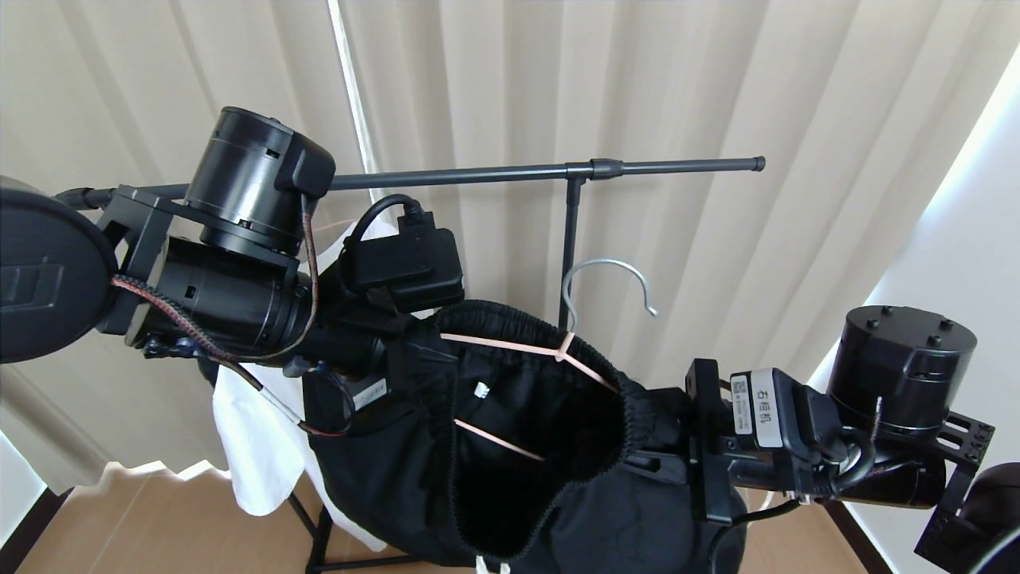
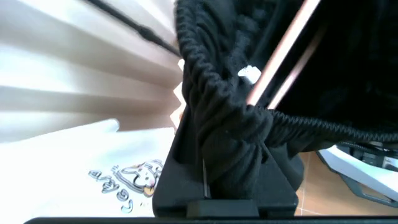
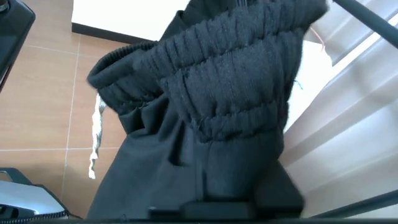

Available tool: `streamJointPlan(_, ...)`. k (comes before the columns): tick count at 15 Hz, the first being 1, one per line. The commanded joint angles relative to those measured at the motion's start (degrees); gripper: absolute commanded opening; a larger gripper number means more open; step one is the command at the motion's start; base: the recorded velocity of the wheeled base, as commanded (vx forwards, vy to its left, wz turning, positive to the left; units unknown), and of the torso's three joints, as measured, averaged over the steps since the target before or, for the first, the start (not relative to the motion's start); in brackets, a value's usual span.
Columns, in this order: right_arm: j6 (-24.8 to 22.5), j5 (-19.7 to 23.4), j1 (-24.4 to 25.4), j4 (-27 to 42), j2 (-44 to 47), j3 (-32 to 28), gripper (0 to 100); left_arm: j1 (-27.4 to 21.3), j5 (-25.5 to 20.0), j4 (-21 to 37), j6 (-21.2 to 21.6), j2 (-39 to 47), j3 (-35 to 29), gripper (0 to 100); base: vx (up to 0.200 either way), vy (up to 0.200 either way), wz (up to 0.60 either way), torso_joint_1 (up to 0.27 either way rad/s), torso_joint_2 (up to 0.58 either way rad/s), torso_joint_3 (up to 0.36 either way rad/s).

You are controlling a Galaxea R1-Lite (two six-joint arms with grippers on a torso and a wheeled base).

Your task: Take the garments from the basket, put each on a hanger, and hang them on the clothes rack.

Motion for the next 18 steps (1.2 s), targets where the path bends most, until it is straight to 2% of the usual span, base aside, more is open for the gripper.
streamJointPlan(1,1.9,-0.2,-2.4,-0.5,0.2,-0.9,100,0.1,-0.4,-0.5,-0.3,-0.6,0.2,0,0.0,0.0,0.0,0.0,0.0,0.0)
streamJointPlan(5,2.7,0.4,-7.9,-0.3,0.3,-3.2,100,0.2,-0.3,-3.9,-4.9,-1.7,2.2,0,0.0,0.0,0.0,0.0,0.0,0.0)
streamJointPlan(8,5.5,1.1,-8.9,-0.7,0.2,-3.8,100,1.8,-0.1,-5.0,-5.4,-2.0,2.5,0,0.0,0.0,0.0,0.0,0.0,0.0)
streamJointPlan(11,7.2,6.2,-12.0,-0.5,1.1,-4.8,100,3.2,-0.1,-5.0,-8.5,-2.9,2.7,0,0.0,0.0,0.0,0.0,0.0,0.0)
streamJointPlan(14,7.4,9.1,-14.1,-0.6,3.3,-6.0,100,4.2,-0.1,-5.7,-9.3,-3.9,4.3,0,0.0,0.0,0.0,0.0,0.0,0.0)
streamJointPlan(16,8.7,12.3,-15.9,-0.7,4.1,-6.5,100,5.2,-0.2,-8.1,-9.9,-4.9,6.2,0,0.0,0.0,0.0,0.0,0.0,0.0)
streamJointPlan(18,8.9,13.5,-17.1,-0.7,5.4,-7.1,100,5.4,-0.2,-9.9,-11.1,-5.7,7.4,0,0.0,0.0,0.0,0.0,0.0,0.0)
